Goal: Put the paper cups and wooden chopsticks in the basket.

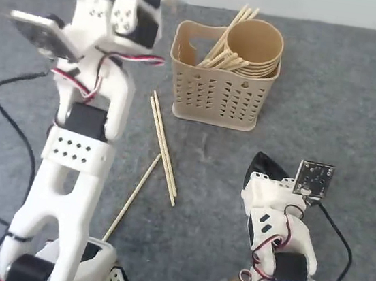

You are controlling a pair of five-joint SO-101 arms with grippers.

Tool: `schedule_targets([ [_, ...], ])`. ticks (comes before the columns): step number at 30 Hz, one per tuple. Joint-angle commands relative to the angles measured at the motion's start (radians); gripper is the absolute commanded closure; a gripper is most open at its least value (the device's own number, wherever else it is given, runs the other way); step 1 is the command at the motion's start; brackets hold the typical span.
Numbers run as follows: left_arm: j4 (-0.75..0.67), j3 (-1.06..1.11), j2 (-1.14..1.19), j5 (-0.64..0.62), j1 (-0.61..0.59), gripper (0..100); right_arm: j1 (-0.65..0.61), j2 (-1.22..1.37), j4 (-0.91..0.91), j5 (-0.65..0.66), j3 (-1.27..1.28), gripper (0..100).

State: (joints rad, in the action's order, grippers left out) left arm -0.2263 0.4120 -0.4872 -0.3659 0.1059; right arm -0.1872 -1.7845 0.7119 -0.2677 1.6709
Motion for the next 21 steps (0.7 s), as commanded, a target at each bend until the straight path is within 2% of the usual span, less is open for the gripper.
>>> schedule_targets([
  [1, -0.029, -0.185, 0.06, -0.008, 0.086, 99, -0.002, -0.03, -0.001, 0.011, 0.014, 98.6],
  [8, -0.029, -0.216, 0.209, -0.008, 0.106, 99, -0.001, -0.03, -0.001, 0.011, 0.014, 98.6],
  [15, -0.038, -0.044, 0.239, -0.006, 0.11, 99, -0.001, -0.03, -0.001, 0.011, 0.014, 98.6],
  [21, -0.227, 0.153, 0.247, -0.006, 0.083, 99, -0.001, -0.03, -0.001, 0.011, 0.014, 98.6],
])
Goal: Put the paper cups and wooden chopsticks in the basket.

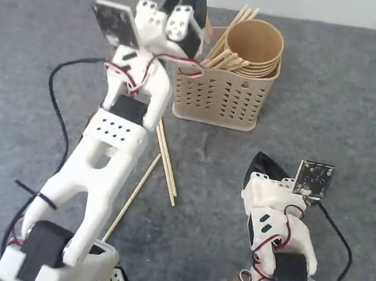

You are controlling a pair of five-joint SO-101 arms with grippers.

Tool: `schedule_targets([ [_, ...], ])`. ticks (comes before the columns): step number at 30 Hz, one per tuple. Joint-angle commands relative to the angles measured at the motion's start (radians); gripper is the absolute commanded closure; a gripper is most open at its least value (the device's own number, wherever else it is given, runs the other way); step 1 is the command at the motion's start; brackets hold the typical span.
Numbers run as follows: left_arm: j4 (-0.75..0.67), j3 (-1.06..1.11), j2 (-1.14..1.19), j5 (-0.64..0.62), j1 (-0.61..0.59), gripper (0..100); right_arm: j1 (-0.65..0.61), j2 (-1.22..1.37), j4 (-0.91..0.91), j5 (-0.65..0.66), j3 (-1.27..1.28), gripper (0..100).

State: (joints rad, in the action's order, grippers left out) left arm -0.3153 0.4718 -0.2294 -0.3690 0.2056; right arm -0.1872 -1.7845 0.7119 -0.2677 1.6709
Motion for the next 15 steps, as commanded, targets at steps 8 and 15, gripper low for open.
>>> schedule_targets([
  [8, -0.193, 0.209, -0.021, -0.009, -0.028, 98, -0.004, -0.03, -0.001, 0.011, 0.014, 98.6],
  [15, -0.173, 0.203, -0.089, -0.009, -0.025, 98, -0.004, -0.03, -0.001, 0.011, 0.014, 98.6],
])
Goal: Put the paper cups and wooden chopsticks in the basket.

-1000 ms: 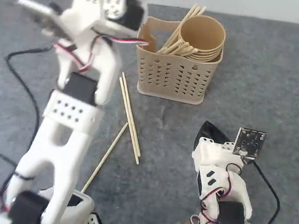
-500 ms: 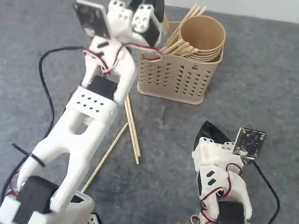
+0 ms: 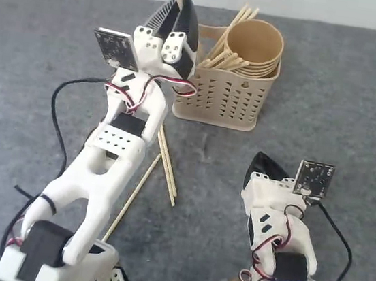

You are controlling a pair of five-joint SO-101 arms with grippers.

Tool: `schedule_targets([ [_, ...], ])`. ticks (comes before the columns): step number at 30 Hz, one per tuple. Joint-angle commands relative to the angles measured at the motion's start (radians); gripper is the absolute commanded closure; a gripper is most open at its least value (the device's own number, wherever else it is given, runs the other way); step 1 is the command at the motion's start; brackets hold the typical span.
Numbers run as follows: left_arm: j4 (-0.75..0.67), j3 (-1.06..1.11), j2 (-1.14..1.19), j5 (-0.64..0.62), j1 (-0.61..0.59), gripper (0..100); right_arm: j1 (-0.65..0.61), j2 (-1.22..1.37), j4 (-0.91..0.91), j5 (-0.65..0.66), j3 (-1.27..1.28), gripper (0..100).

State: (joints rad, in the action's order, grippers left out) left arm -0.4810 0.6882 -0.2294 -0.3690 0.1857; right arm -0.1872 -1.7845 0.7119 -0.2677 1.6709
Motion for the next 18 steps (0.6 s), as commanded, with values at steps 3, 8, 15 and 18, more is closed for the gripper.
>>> schedule_targets([
  [3, 0.103, -0.028, -0.147, -0.012, 0.003, 88, -0.004, -0.03, -0.001, 0.011, 0.014, 98.6],
  [8, 0.379, -0.064, -0.222, -0.012, -0.005, 70, -0.004, -0.03, -0.001, 0.011, 0.014, 98.6],
  [15, 0.437, -0.087, -0.328, -0.012, -0.038, 69, -0.004, -0.03, -0.001, 0.011, 0.014, 98.6],
  [18, 0.443, -0.084, -0.419, -0.009, -0.04, 69, -0.004, -0.03, -0.001, 0.011, 0.014, 98.6],
])
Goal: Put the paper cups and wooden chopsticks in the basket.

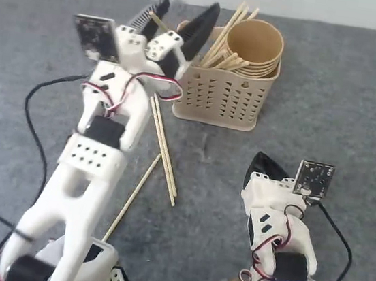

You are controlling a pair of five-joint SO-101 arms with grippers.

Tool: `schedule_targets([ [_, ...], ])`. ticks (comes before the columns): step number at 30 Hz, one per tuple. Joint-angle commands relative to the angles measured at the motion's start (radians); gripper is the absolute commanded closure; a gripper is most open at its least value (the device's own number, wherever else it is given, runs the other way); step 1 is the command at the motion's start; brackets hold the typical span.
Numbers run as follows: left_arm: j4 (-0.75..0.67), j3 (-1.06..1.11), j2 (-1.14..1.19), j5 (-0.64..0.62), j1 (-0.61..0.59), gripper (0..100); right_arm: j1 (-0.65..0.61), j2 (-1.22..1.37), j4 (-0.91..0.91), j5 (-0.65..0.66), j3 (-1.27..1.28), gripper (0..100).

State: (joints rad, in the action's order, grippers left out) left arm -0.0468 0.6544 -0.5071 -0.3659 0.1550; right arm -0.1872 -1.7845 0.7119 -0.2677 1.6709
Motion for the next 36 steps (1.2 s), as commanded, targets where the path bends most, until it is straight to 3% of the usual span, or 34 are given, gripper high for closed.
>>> schedule_targets([
  [1, 0.035, -0.047, -0.178, -0.012, -0.009, 69, -0.004, -0.03, -0.001, 0.012, 0.014, 98.6],
  [4, 0.21, -0.036, -0.307, -0.011, -0.009, 69, -0.002, -0.03, 0.001, 0.012, 0.014, 98.6],
  [10, 0.749, 0.042, -0.592, -0.011, -0.008, 69, -0.002, -0.03, 0.004, 0.012, 0.014, 98.6],
  [13, 0.885, 0.11, -0.723, -0.012, -0.008, 69, -0.005, -0.03, 0.004, 0.012, 0.014, 98.6],
  [19, 1.042, 0.321, -0.941, -0.008, -0.009, 69, -0.005, -0.03, 0.008, 0.012, 0.014, 98.6],
  [23, 1.106, 0.458, -0.953, 0.023, -0.009, 69, -0.005, -0.03, 0.01, 0.012, 0.014, 98.6],
  [27, 1.105, 0.555, -0.853, 0.072, -0.009, 69, -0.005, -0.03, 0.01, 0.012, 0.014, 98.7],
  [36, 1.046, 0.556, -0.446, 0.086, -0.009, 69, -0.005, -0.03, 0.01, 0.012, 0.014, 98.8],
])
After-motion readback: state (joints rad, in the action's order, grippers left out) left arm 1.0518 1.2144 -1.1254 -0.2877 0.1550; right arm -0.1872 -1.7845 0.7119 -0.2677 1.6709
